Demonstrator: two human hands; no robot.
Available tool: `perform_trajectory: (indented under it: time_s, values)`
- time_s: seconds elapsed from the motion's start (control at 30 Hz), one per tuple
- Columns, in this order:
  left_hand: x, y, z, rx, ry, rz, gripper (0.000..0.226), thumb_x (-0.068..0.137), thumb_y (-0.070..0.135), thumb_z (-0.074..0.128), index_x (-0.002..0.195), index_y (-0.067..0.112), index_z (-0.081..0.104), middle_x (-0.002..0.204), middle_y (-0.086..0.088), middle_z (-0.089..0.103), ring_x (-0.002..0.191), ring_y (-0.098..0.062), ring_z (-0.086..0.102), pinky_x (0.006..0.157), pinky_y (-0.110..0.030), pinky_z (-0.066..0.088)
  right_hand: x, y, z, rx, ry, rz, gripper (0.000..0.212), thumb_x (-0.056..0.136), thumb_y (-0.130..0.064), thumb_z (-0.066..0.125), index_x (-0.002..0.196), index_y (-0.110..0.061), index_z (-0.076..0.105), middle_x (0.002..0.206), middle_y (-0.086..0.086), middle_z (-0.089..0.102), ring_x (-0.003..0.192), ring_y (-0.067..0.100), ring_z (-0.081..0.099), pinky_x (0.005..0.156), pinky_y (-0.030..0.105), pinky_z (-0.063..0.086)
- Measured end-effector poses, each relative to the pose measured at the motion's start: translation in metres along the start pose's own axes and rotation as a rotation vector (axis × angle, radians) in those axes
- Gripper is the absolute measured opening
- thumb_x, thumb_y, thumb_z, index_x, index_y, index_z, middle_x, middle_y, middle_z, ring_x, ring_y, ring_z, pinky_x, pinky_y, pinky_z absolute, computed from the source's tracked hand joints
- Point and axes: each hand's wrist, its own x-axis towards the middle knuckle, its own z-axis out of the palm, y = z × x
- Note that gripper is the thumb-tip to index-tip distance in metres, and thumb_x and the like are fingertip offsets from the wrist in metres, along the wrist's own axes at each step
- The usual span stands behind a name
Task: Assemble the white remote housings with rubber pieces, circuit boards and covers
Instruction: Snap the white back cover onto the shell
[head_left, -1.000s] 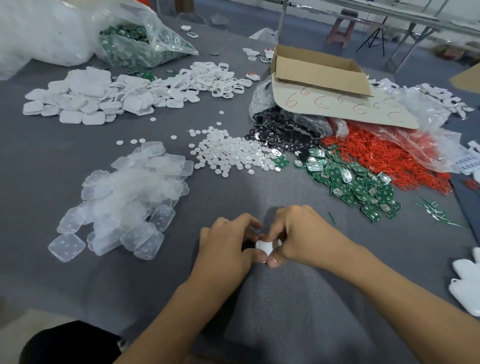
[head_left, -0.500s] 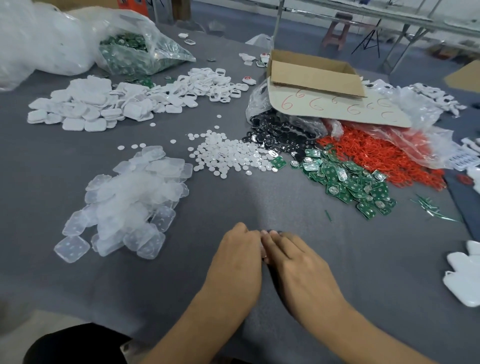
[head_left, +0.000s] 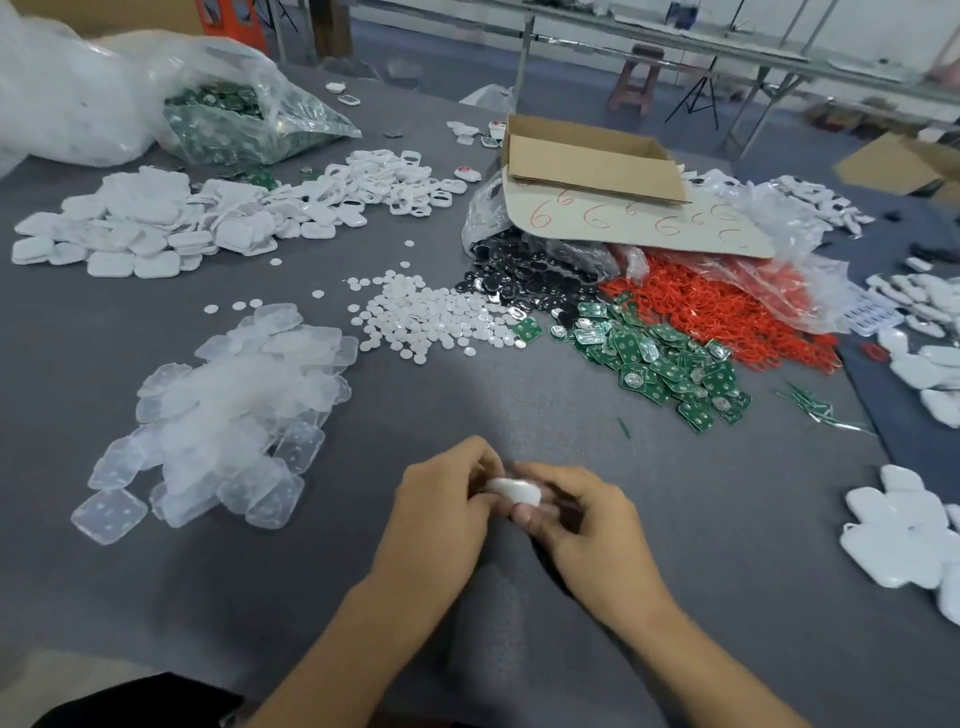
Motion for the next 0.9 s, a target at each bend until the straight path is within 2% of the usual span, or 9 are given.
perform_trajectory:
  time_s: [0.07,0.13,0.23,0.33,0.43,0.57,0.7,0.8,0.9]
  values:
    - [-0.005,-0.004,0.003,-0.201,0.000,0.004,0.023,0.083,0.007,0.077,0.083,0.028,0.068,0.081,0.018,0.072,0.080,0.001,0.068,0.075,-0.012,0.049,-0.001,0.003,-0.004,0.159,0.011,0.088,0.030,0.083,-0.003,0.078,0.105,-0.024,0.078,0.096,-0.007,0.077,0.092,0.010,0.072,0.090,0.039,0.057]
    - [-0.008,-0.004,0.007,-0.363,-0.010,-0.005,0.020,0.087,0.010,0.076,0.087,0.030,0.074,0.086,0.016,0.076,0.085,0.000,0.071,0.080,-0.019,0.055,-0.005,0.005,-0.004,0.305,0.058,0.122,0.030,0.085,-0.001,0.075,0.105,-0.023,0.078,0.086,0.007,0.077,0.080,0.016,0.071,0.085,0.044,0.057]
    - [-0.011,0.001,0.015,-0.397,0.071,0.020,0.019,0.088,0.014,0.077,0.089,0.033,0.077,0.085,0.020,0.076,0.084,0.002,0.071,0.076,-0.010,0.050,-0.009,0.006,-0.001,0.456,0.156,0.172,0.032,0.082,0.005,0.075,0.102,-0.019,0.079,0.080,0.022,0.073,0.070,0.020,0.065,0.075,0.034,0.056]
    - [-0.015,0.002,0.023,-0.343,0.154,0.044,0.028,0.085,0.007,0.079,0.081,0.035,0.073,0.079,0.023,0.074,0.079,0.003,0.071,0.071,-0.005,0.047,-0.011,0.005,0.002,0.489,0.185,0.167,0.033,0.078,0.012,0.075,0.091,-0.017,0.080,0.078,0.014,0.076,0.068,0.016,0.067,0.069,0.022,0.056]
    - [-0.017,-0.001,0.027,-0.303,0.180,0.040,0.032,0.083,0.004,0.080,0.077,0.035,0.071,0.076,0.023,0.072,0.076,0.003,0.070,0.067,-0.005,0.046,-0.011,0.005,0.004,0.459,0.199,0.158,0.033,0.078,0.013,0.075,0.085,-0.019,0.079,0.073,0.006,0.076,0.065,0.014,0.067,0.069,0.023,0.055]
    - [-0.018,-0.004,0.028,-0.323,0.174,0.006,0.020,0.086,0.013,0.080,0.082,0.031,0.073,0.077,0.022,0.074,0.076,0.002,0.071,0.068,-0.009,0.050,-0.014,0.008,0.006,0.397,0.228,0.150,0.031,0.083,0.003,0.075,0.098,-0.023,0.079,0.082,0.001,0.078,0.077,0.016,0.074,0.077,0.027,0.058]
    - [-0.017,0.012,0.054,-0.342,0.055,0.007,0.012,0.084,0.021,0.081,0.092,0.030,0.077,0.086,0.014,0.075,0.083,-0.002,0.071,0.078,-0.023,0.057,-0.030,0.026,-0.012,0.273,0.439,0.155,0.030,0.084,-0.006,0.077,0.098,-0.032,0.077,0.091,-0.008,0.077,0.085,0.009,0.073,0.079,0.023,0.056]
    - [-0.012,0.036,0.098,-0.158,-0.079,0.176,0.023,0.091,0.011,0.070,0.110,0.022,0.077,0.100,0.006,0.074,0.094,-0.013,0.066,0.088,-0.026,0.050,-0.042,0.050,-0.052,0.087,0.630,0.240,0.028,0.085,-0.008,0.076,0.093,-0.034,0.076,0.093,-0.012,0.075,0.085,0.004,0.071,0.083,0.027,0.054]
    - [-0.002,0.063,0.148,0.088,-0.140,0.418,0.025,0.096,0.016,0.055,0.111,0.025,0.074,0.097,0.001,0.069,0.093,-0.024,0.054,0.085,-0.036,0.044,-0.051,0.072,-0.097,-0.093,0.738,0.334,0.023,0.086,-0.015,0.076,0.095,-0.035,0.074,0.093,-0.013,0.073,0.083,-0.009,0.066,0.076,0.008,0.046]
